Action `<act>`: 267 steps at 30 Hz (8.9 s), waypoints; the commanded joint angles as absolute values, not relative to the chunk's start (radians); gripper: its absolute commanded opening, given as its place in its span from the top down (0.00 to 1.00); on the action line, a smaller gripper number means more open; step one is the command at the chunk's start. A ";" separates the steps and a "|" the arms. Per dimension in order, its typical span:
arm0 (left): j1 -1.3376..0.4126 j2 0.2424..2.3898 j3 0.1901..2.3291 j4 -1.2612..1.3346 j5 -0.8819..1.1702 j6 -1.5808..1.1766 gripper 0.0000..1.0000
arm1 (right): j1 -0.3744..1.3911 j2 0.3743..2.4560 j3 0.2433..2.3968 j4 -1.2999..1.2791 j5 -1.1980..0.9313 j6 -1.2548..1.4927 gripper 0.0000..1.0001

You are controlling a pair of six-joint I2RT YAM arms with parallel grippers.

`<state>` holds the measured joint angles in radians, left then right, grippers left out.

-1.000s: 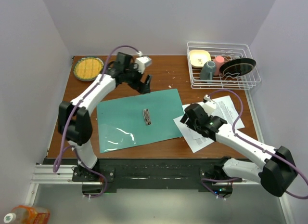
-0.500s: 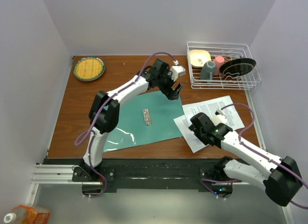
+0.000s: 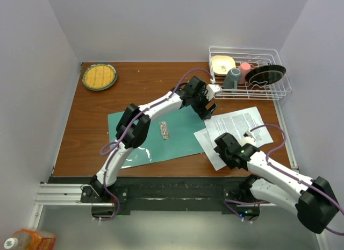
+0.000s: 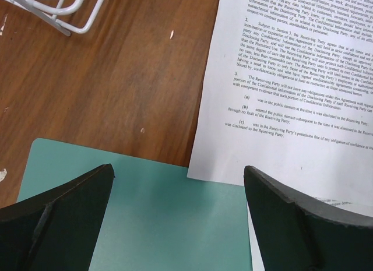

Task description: Put the files into the folder

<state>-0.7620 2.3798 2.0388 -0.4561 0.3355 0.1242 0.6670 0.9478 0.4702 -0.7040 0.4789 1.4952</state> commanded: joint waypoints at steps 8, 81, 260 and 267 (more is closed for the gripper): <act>-0.799 2.433 2.063 -0.414 0.230 0.179 0.00 | 0.638 0.933 0.408 -0.545 0.497 1.520 0.31; -0.836 2.430 1.930 -0.419 0.003 0.209 0.00 | 0.589 0.997 0.347 -0.328 0.459 1.430 0.36; -0.356 1.588 1.012 -0.652 -0.069 0.382 0.08 | 1.017 1.585 0.796 0.017 0.114 0.638 0.80; -0.307 1.496 1.114 -0.791 -0.012 0.429 0.07 | 1.014 1.595 0.792 0.006 0.152 0.660 0.85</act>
